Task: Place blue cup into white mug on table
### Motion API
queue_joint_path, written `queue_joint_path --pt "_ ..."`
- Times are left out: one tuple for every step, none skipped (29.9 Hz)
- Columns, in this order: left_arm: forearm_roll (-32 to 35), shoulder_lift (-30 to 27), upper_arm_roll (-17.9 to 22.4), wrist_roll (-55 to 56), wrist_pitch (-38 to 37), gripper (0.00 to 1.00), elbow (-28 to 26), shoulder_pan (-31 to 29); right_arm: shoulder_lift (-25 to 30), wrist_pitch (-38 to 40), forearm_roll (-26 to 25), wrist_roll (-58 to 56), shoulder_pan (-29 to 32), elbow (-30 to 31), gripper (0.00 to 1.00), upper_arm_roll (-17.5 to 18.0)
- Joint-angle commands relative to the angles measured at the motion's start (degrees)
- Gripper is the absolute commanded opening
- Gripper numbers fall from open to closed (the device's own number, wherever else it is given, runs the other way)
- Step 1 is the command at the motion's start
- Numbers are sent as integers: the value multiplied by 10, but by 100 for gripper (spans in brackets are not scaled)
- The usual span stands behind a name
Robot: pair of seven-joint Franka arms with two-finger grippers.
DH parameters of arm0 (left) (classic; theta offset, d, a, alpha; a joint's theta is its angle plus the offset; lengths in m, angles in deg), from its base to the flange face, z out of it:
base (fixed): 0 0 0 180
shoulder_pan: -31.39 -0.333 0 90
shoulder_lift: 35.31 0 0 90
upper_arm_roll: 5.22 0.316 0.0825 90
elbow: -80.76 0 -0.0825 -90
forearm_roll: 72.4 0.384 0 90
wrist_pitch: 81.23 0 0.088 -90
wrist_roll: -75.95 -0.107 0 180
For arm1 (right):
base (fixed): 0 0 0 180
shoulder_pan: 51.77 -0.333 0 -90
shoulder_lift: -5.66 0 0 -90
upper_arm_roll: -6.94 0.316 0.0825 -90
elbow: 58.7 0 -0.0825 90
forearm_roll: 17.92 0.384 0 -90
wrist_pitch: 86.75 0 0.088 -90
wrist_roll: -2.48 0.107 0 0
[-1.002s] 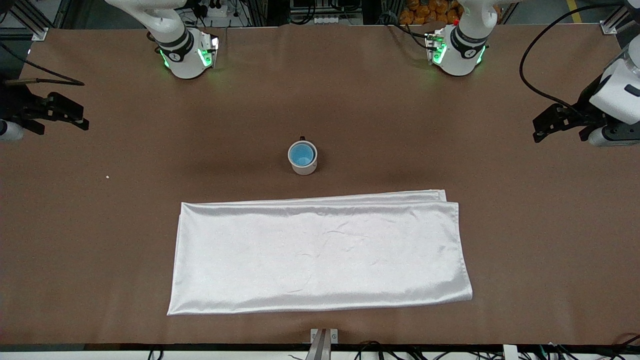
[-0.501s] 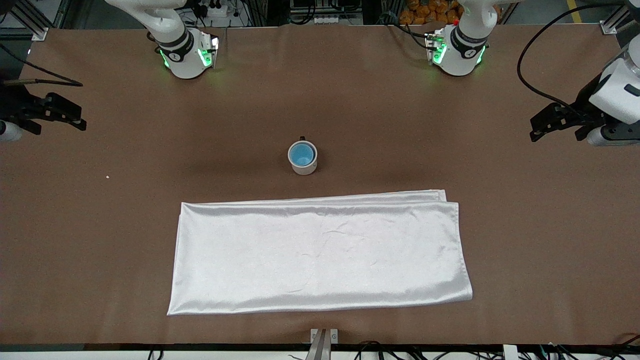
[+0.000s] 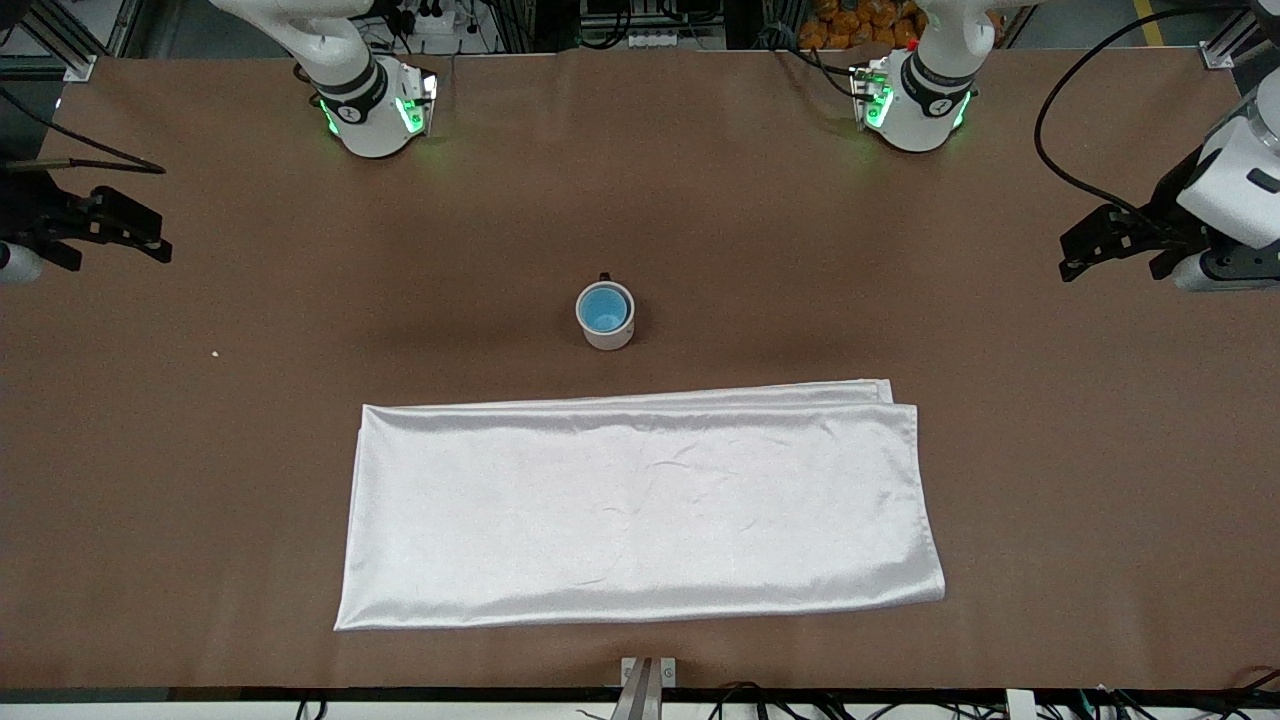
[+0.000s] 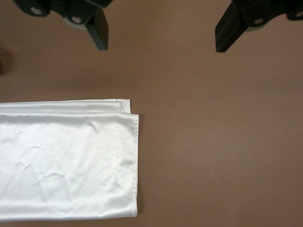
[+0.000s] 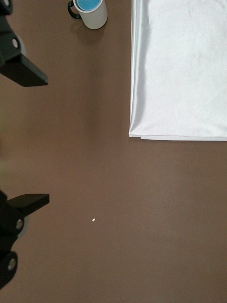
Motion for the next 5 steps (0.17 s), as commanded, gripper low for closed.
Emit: queue_joint_path --pt "-11 -14 6 -15 -8 100 -5 1 2 -19 -7 7 7 -1 100 4" --pt "-11 -14 6 -15 -8 100 -5 1 2 -21 -5 7 8 -1 100 4" --pt "-11 -14 6 -15 -8 100 -4 1 1 -22 -4 7 8 -1 100 4" --pt "-10 -14 6 -14 -8 100 -4 1 1 -22 -4 7 8 -1 100 4" --pt "-10 -15 6 -14 -8 100 -4 1 1 -22 -4 7 8 -1 100 4"
